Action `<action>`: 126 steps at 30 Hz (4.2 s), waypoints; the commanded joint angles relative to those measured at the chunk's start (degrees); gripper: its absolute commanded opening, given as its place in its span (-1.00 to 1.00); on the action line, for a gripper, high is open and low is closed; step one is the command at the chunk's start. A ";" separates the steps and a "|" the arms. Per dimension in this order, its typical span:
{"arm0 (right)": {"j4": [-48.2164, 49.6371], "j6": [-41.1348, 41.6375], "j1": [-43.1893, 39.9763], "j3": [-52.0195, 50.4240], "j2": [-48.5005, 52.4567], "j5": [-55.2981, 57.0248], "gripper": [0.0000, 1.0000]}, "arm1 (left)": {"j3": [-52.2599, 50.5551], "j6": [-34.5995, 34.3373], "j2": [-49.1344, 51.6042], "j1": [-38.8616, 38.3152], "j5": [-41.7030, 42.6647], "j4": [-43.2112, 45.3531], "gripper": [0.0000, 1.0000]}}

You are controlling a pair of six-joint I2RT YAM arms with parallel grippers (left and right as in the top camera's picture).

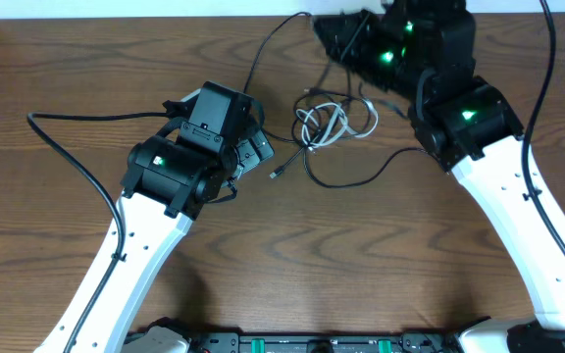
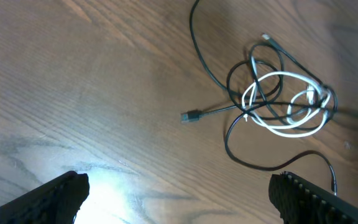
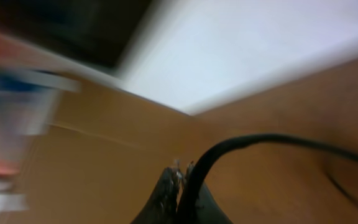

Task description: Untangle cables

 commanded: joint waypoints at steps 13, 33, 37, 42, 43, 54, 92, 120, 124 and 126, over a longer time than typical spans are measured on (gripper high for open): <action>-10.08 -9.31 2.25 1.42 -0.81 10.08 -0.97 | 0.42 0.09 0.22 0.20 -0.22 -0.20 0.97; -5.62 9.62 -1.05 1.42 -1.68 -3.69 -0.97 | 0.31 3.50 0.66 -0.44 11.69 3.06 0.86; -0.74 20.46 -1.05 1.42 -1.68 -6.80 -0.97 | 0.31 9.81 2.21 -2.12 13.62 5.55 0.86; 12.48 29.35 -1.09 1.42 -1.68 -8.90 -0.97 | 0.31 14.40 4.68 -3.52 13.62 6.29 0.86; 15.54 30.73 -1.20 1.42 -1.68 -8.66 -0.97 | 0.31 15.52 5.18 -3.65 13.62 6.34 0.86; 33.03 44.26 -3.41 1.44 -1.70 -9.64 -0.97 | 0.31 24.13 7.82 -3.63 17.07 14.45 0.86; 29.88 45.79 -10.97 1.49 -1.70 -16.52 -0.97 | 0.31 26.51 14.45 -3.85 22.84 30.71 -0.84; -32.06 -23.41 -12.70 1.46 -1.68 -10.67 0.98 | 0.31 9.11 1.09 -3.85 25.29 35.28 -0.85; -36.24 -36.59 -9.64 1.46 -1.68 -17.40 0.99 | 0.31 -0.48 1.09 -3.82 25.11 35.52 -0.85; -38.56 -40.33 -8.39 1.46 -1.68 -17.55 0.98 | 0.31 -2.91 1.09 -3.82 25.09 35.95 -0.85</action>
